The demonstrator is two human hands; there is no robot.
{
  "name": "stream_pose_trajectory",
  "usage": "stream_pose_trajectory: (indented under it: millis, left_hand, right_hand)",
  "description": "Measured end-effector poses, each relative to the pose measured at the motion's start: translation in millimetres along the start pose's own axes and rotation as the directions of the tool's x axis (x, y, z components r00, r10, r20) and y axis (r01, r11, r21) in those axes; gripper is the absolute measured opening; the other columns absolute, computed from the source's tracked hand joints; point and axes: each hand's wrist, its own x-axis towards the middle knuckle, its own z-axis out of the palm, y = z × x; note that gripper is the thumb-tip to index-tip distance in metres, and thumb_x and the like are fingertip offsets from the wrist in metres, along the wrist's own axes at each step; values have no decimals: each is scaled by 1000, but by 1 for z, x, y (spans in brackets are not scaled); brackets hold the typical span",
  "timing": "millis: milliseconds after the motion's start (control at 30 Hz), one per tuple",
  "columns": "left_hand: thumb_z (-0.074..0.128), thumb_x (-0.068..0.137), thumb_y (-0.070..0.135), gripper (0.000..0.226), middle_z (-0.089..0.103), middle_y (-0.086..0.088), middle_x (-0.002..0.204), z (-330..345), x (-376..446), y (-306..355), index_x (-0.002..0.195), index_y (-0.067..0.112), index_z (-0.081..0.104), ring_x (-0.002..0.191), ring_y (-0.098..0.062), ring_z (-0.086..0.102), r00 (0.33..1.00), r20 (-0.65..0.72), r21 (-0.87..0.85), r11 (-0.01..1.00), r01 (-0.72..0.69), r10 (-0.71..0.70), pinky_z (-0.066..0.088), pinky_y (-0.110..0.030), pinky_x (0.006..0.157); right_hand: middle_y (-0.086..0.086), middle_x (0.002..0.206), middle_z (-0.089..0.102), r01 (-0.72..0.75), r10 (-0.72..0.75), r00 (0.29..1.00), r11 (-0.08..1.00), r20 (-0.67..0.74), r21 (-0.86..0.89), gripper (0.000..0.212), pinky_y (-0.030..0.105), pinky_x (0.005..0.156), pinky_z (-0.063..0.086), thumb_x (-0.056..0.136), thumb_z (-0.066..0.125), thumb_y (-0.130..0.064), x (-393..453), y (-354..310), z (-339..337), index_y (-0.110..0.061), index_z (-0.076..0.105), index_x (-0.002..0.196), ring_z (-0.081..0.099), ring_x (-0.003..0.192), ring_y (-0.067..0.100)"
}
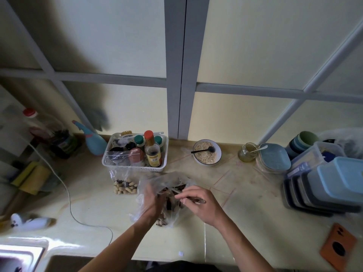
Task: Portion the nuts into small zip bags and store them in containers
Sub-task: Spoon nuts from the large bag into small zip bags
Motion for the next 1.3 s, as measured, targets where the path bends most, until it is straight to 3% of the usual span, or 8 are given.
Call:
stream_pose_trajectory:
  millis: [133,333,567,700,1000,1133,1200,1300]
  left_hand:
    - [54,87,39,52,50,4,126,2,-3,4,131,12,58,118,15,41,997,-15,-45,996,-82,81,34,0,93]
    - [62,93,13,42,55,20,125,2,-7,12,130,30,52,118,-3,56,994,-20,-184,977,-109,107,50,-24,97]
    - [51,102,41,23,49,11,96,4,-17,20,120,28,43,95,-19,53,960,-2,-173,946,275,-280,46,-31,77]
    - [54,82,76,58,55,5,115,3,-19,-6,126,40,42,107,-16,57,961,-36,-168,949,266,-276,54,-38,85]
    - [51,102,10,47,52,-9,125,-6,-28,20,144,6,31,104,-1,58,960,66,-264,923,278,-270,49,-12,77]
    - [51,104,14,49,52,-6,134,-12,-35,16,147,12,28,110,-5,57,949,112,-310,897,316,-295,51,-11,79]
    - [50,103,9,38,54,7,116,-11,-36,15,139,16,38,95,9,58,947,76,-295,900,320,-312,47,-6,73]
    - [56,93,-1,20,52,2,85,-11,-33,10,110,8,49,59,8,52,932,-11,-294,893,342,-361,42,-11,52]
  right_hand:
    - [-7,98,73,62,-59,996,997,-64,36,30,28,85,56,87,63,-7,-2,-2,-2,-25,82,101,70,97,13]
    - [-4,96,74,107,-84,962,991,-261,74,28,35,70,60,93,62,-1,-3,-7,-5,-21,80,101,74,77,18]
    - [-6,55,56,68,-171,912,960,-374,-273,18,25,51,46,99,54,-33,2,-10,8,-24,65,88,54,50,8]
    - [-14,54,46,1,-137,920,939,-368,-345,15,10,53,31,99,59,-29,13,-5,18,-20,65,89,46,48,-4]
    - [3,71,70,-95,-17,946,940,-323,-327,15,21,61,43,101,56,-25,45,18,37,-18,68,94,66,67,20]
    - [1,87,70,-26,-84,962,920,-261,-392,7,20,70,50,98,62,-21,54,24,54,-19,69,97,60,76,14]
    - [0,86,69,24,-140,962,900,-235,-436,4,6,75,40,95,65,-15,58,21,65,-14,69,94,50,74,7]
    - [4,78,68,39,-129,978,887,-166,-460,6,25,71,48,91,63,-16,68,16,80,-13,66,88,58,68,15]
